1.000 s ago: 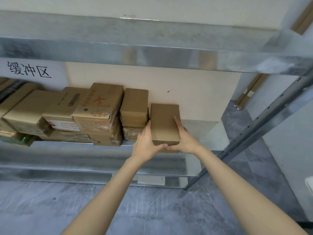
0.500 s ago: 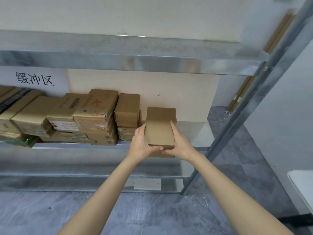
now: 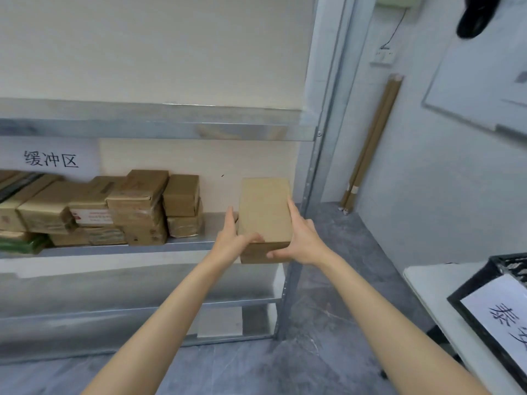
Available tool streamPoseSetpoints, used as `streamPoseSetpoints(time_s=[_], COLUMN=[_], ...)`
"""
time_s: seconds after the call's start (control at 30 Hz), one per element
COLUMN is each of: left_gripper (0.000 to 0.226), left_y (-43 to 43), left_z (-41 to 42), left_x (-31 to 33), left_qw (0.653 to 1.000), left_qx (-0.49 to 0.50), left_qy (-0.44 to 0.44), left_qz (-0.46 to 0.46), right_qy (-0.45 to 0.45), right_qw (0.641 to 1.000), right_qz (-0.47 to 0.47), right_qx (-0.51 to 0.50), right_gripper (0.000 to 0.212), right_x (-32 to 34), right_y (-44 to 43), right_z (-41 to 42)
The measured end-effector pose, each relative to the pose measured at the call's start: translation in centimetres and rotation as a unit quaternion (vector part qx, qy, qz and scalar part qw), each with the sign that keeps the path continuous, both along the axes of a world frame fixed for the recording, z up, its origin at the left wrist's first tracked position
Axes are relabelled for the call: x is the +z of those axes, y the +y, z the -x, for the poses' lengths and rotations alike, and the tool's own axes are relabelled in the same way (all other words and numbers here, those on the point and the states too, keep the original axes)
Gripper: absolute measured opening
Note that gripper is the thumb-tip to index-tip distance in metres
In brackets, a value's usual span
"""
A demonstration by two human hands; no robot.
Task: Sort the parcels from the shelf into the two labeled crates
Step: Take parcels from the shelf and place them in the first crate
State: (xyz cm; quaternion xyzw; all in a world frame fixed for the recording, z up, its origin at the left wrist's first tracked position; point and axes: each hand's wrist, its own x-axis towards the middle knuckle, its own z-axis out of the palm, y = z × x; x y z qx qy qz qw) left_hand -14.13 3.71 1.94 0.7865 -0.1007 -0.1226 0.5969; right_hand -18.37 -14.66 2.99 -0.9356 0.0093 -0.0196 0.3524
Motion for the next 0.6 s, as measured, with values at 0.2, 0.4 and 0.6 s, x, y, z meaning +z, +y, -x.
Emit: streamPoseSetpoints(time_s=[0.2,0.4,0.6], left_gripper=[0.09,0.068,0.06], left_y=[-5.1,-12.4,-20.4], left_z=[4.7,10.5,17.1], left_x=[3.8,7.4,10.4], left_qw=[0.996,0.989,0.968], left_qx=[-0.025,-0.086,-0.191], left_qy=[-0.002,-0.063,-0.105], left_qz=[0.09,0.1,0.124], right_qy=[-0.043,-0.087,-0.14], right_qw=[0.994,0.979,0.958], right_qz=[-0.091,-0.107,-0.098], right_qx=[-0.035,-0.153,-0.232], right_gripper=[0.152,0.15,0.109], right_x=[4.8,9.0,11.0], right_y=[-4.5,-9.7,-15.7], right_z=[7.1,16.0,25.5])
